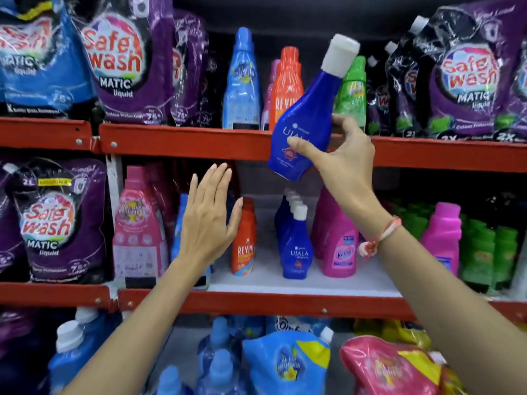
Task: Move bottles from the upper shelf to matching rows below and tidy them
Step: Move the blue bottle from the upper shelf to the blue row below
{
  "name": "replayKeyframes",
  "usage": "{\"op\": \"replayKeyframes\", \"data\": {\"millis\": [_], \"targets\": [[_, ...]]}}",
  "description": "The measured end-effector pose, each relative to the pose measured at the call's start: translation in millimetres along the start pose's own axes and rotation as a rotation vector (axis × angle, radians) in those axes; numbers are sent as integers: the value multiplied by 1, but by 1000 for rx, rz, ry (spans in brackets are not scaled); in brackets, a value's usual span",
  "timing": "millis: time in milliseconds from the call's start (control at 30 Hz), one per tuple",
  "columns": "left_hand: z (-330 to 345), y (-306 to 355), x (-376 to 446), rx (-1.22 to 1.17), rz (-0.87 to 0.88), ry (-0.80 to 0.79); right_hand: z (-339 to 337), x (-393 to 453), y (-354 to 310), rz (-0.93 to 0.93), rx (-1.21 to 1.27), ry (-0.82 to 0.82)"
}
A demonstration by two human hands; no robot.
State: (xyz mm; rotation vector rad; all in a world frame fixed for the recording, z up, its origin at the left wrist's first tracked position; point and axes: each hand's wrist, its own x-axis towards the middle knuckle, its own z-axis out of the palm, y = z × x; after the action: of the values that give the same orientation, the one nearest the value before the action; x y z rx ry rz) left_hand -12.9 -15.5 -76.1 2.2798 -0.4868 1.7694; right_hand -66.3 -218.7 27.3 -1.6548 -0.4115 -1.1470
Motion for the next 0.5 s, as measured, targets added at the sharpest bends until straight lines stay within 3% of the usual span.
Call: {"op": "replayKeyframes", "data": {"millis": [500], "targets": [[47, 11, -116, -45, -126, -360, -6, -86, 122, 261, -224, -175]]}}
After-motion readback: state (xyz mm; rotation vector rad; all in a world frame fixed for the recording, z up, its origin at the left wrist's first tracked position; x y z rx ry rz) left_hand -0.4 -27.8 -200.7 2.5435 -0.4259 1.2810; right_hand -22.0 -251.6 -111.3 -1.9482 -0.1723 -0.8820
